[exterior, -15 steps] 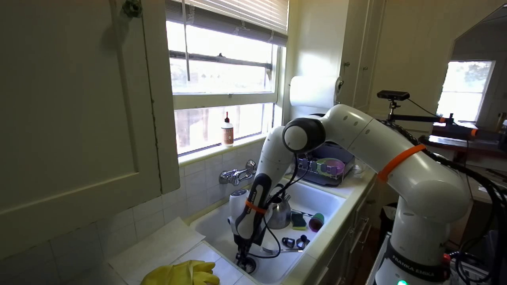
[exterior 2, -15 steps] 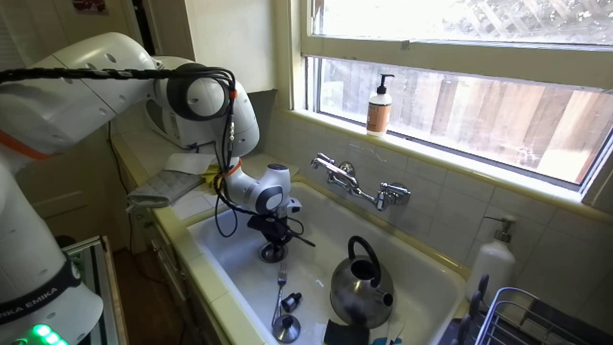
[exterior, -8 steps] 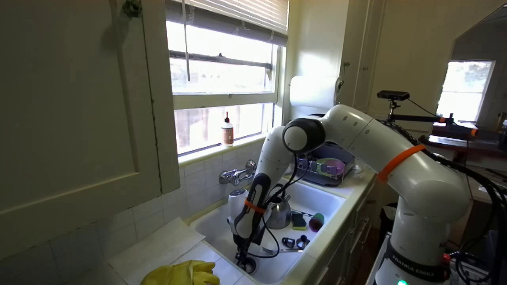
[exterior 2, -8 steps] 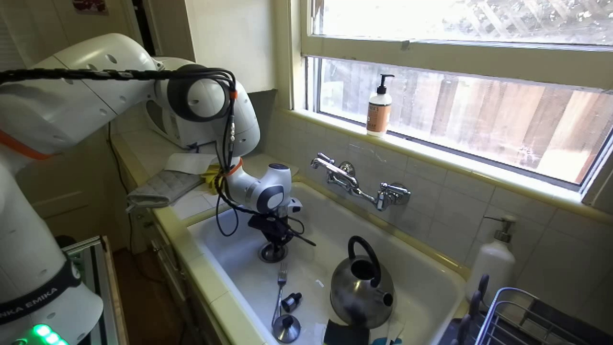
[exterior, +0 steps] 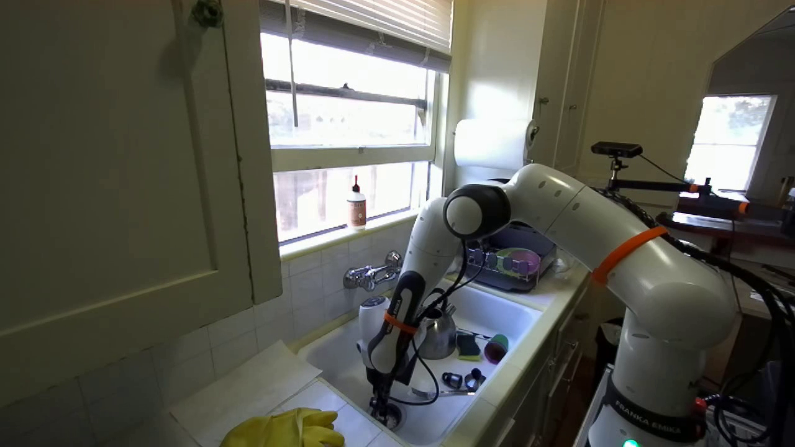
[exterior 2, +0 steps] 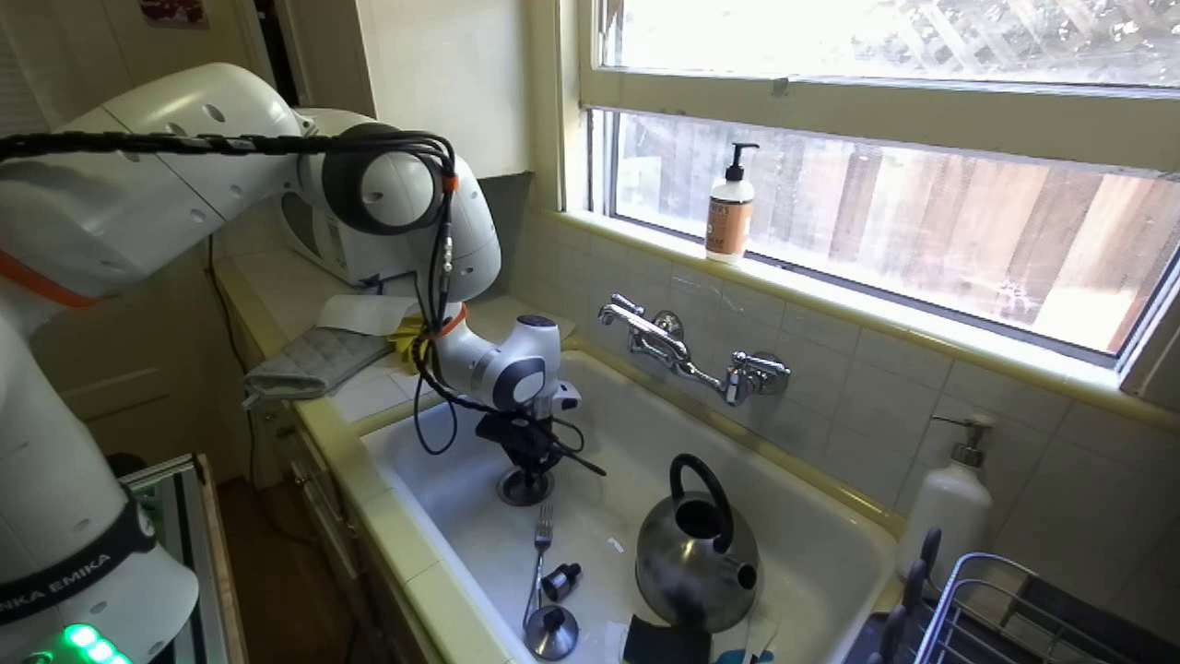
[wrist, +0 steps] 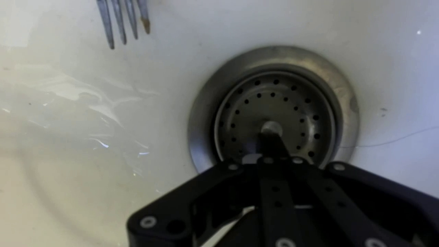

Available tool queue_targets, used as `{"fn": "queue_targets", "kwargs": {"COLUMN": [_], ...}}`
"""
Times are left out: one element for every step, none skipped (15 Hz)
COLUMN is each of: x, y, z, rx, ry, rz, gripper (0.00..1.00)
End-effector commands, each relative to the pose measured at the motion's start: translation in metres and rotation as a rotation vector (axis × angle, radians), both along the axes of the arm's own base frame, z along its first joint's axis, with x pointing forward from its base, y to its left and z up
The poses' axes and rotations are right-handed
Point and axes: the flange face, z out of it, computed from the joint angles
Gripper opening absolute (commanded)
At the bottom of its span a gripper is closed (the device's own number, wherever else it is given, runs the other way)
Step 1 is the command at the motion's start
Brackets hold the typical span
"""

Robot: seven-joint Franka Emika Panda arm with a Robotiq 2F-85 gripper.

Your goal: Pick up the lid in the sink drain

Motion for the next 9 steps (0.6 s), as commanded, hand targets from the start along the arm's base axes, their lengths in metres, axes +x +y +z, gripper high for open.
{"fn": "queue_targets", "kwargs": {"x": [-0.006,-0.006,-0.006,-0.006,-0.007,-0.007,-0.007,-0.008,-0.008], "y": [-0.002,-0.002,-0.002,-0.001,-0.001,-0.001,-0.001,-0.001,-0.001], "z": [-0.001,-0.001,0.0,0.0,0.001,0.001,-0.003,-0.007,-0.01], "rx": [-0.003,0.001,0.003,0.005,0.001,0.001,0.001,0.007,0.008], "ry": [0.024,0.024,0.023,0.024,0.022,0.021,0.023,0.027,0.032], "rz": [-0.007,-0.006,-0.003,-0.002,-0.004,-0.005,-0.006,-0.007,-0.009], "gripper": [0.0,0.0,0.0,0.0,0.0,0.0,0.0,0.0,0.0]}}
